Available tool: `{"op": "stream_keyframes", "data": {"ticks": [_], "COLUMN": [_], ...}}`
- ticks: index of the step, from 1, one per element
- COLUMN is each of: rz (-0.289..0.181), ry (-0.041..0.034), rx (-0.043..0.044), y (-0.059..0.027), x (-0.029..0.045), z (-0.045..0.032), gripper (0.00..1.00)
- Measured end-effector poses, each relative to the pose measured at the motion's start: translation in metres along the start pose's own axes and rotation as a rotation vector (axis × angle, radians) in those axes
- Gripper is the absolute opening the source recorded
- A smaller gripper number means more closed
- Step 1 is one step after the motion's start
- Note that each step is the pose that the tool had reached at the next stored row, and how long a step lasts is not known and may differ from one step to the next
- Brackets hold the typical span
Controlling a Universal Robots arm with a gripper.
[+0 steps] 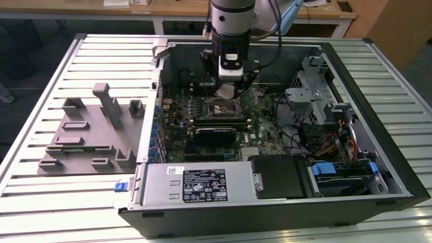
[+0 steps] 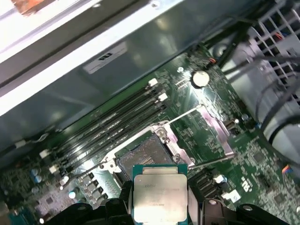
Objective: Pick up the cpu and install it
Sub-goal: 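Place the cpu into insertion slot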
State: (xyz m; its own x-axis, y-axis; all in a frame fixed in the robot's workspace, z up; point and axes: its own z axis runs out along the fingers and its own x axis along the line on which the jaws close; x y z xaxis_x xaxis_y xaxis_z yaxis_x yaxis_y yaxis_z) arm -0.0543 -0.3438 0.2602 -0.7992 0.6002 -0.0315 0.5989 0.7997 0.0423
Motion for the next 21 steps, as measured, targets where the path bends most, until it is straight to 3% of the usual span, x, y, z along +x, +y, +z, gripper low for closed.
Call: {"op": "stream_keyframes", "data": {"ticks": [21], "rz": [0.397], "ry": [-0.0176], "rx": [0.0137], "y": [0.0], "x": [0.0], "z": [0.0004], "gripper": [0.55]}}
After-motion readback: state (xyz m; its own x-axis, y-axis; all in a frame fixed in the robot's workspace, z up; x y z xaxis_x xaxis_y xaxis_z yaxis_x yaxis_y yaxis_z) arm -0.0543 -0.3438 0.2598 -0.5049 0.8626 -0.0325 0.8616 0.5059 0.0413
